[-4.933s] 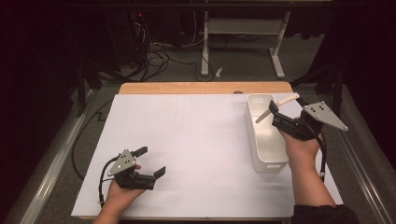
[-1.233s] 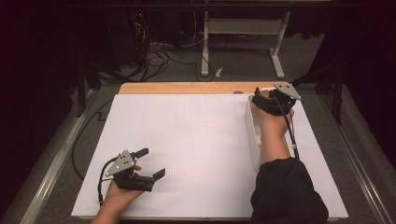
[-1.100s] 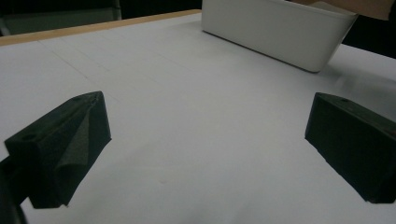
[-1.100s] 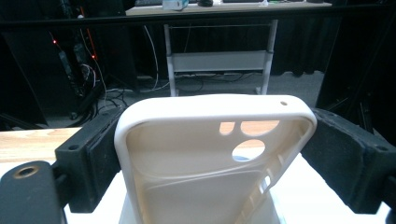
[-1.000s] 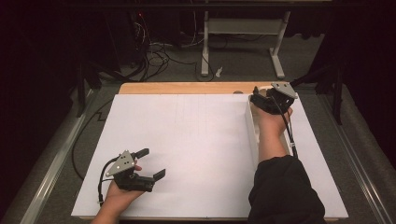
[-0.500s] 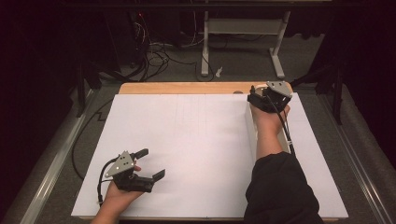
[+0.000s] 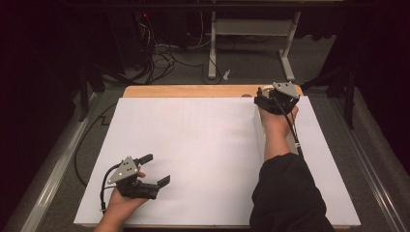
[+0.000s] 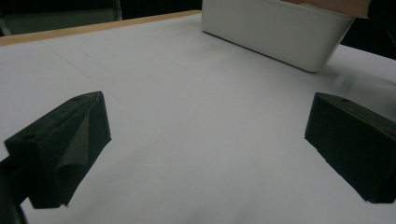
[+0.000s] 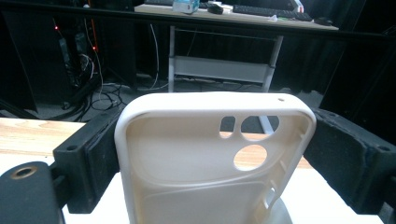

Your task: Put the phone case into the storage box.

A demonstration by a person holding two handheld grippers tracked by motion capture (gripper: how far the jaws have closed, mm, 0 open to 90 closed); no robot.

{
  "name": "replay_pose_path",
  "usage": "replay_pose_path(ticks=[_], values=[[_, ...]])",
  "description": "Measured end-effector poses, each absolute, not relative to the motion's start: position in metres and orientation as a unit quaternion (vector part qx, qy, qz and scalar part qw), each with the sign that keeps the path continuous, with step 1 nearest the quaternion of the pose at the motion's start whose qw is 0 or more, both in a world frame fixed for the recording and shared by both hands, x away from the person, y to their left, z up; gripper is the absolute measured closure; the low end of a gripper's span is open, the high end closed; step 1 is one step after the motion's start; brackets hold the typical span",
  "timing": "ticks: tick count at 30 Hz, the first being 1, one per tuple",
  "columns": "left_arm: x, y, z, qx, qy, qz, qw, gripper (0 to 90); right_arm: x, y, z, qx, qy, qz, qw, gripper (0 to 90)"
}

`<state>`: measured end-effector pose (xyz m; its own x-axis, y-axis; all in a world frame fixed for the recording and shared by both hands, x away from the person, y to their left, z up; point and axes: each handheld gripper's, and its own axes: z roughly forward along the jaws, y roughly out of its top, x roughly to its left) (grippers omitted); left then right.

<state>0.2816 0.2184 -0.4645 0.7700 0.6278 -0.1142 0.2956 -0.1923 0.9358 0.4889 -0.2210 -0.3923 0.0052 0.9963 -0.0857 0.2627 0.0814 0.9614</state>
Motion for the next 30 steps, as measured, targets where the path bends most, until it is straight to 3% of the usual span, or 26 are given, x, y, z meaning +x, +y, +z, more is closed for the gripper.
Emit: replay_pose_path(ticks=[30], values=[[0.28, 0.222, -0.467, 0.757, 0.313, 0.149, 0.554, 1.6, 0.507, -0.22, -0.39, 0.543, 0.588, 0.396, 0.449, 9.8]])
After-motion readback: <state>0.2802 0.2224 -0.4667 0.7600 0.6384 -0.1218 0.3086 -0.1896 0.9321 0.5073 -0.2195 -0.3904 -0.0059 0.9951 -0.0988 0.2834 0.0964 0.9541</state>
